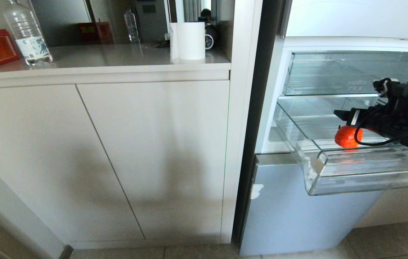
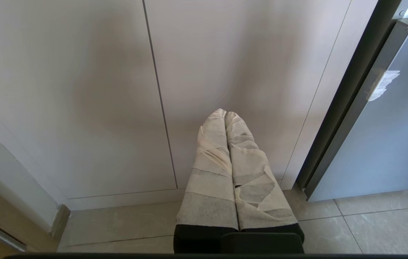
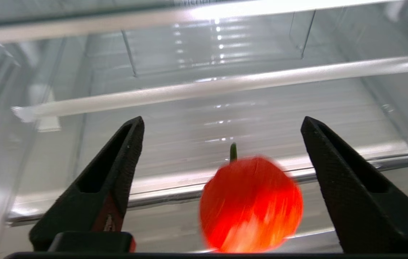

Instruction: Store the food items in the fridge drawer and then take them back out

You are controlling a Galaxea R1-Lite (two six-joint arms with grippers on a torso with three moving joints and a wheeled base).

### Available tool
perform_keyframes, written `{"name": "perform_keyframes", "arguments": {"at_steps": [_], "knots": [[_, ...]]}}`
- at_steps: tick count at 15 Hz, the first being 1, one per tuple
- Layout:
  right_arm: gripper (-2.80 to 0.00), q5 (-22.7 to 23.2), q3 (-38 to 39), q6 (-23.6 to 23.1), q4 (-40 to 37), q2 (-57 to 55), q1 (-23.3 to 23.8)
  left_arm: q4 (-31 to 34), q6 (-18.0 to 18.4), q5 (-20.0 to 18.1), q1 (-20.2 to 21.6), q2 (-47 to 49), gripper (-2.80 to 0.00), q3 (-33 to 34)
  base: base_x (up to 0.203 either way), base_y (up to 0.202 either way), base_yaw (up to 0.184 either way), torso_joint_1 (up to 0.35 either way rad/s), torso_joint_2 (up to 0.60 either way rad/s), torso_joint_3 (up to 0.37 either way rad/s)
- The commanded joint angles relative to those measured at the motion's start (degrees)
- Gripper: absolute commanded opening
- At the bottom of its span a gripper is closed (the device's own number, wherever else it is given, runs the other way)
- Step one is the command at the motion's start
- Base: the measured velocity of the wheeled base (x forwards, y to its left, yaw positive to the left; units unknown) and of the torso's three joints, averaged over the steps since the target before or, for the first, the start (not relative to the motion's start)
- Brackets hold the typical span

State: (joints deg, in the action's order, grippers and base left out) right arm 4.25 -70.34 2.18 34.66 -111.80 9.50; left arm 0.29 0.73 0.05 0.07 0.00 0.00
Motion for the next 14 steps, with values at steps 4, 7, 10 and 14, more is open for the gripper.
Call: {"name": "perform_keyframes", "arguments": {"at_steps": [4, 7, 10, 14], "knots": [[-2.8, 0.07, 10.13, 0.3, 0.14, 18.37, 0.04, -0.03, -0.03, 0.04, 0.01, 0.09, -2.8, 0.0, 0.0, 0.0, 0.0, 0.0, 0.0, 0.0], [-2.8, -2.05, 22.09, 0.14, 0.33, 32.73, 0.63, -0.03, 0.01, 0.0, 0.01, 0.09, -2.8, 0.0, 0.0, 0.0, 0.0, 0.0, 0.0, 0.0], [-2.8, -3.63, 34.89, 0.1, 0.21, 45.84, 8.08, -0.03, 0.0, -0.02, 0.01, 0.09, -2.8, 0.0, 0.0, 0.0, 0.0, 0.0, 0.0, 0.0], [-2.8, 2.63, 46.87, 0.22, 0.08, 54.8, 26.34, 0.01, -0.02, 0.04, 0.01, 0.09, -2.8, 0.0, 0.0, 0.0, 0.0, 0.0, 0.0, 0.0]]}}
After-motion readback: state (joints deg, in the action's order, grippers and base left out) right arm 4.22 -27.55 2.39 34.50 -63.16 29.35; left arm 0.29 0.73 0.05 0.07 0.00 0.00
